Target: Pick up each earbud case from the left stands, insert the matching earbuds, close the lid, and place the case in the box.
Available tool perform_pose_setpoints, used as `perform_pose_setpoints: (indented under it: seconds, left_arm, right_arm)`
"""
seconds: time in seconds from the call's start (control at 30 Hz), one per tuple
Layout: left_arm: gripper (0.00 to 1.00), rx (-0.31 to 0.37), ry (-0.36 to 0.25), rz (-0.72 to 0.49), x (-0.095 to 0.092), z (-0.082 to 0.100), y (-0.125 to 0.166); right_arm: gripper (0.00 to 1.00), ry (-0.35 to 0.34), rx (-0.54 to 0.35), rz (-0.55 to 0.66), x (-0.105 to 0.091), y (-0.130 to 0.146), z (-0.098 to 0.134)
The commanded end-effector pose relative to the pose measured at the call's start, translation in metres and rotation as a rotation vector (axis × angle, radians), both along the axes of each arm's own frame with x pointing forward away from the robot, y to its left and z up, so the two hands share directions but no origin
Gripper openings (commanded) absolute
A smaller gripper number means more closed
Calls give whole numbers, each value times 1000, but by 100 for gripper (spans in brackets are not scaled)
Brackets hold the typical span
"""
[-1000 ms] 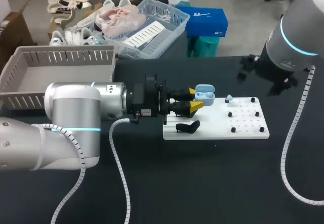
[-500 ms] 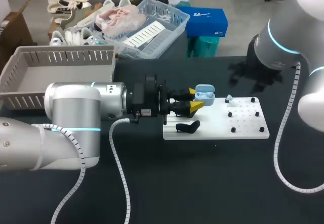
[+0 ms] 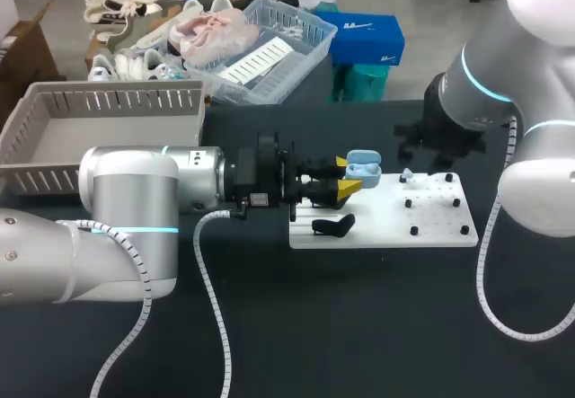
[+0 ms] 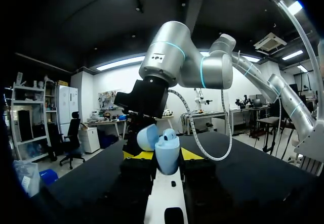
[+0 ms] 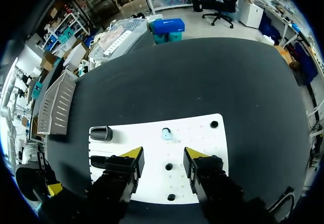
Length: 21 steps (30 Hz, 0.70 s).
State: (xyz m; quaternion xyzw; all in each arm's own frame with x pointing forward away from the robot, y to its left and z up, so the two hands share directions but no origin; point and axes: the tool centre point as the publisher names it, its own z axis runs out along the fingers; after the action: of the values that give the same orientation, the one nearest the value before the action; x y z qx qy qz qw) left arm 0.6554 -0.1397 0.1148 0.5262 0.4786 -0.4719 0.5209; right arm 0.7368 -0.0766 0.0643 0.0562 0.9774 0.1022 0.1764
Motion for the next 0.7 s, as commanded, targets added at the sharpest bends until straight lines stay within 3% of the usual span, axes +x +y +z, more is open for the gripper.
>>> perform_pose_setpoints:
  seconds: [0.03,0.7]
  left_arm:
    - [0,0,0,0,1,0,-1]
    - [0,0,0,0,1,0,-1]
  right_arm:
    - [48,15,4,4,7,2,-6]
    - [47,24,16,-13,0,-1,-13]
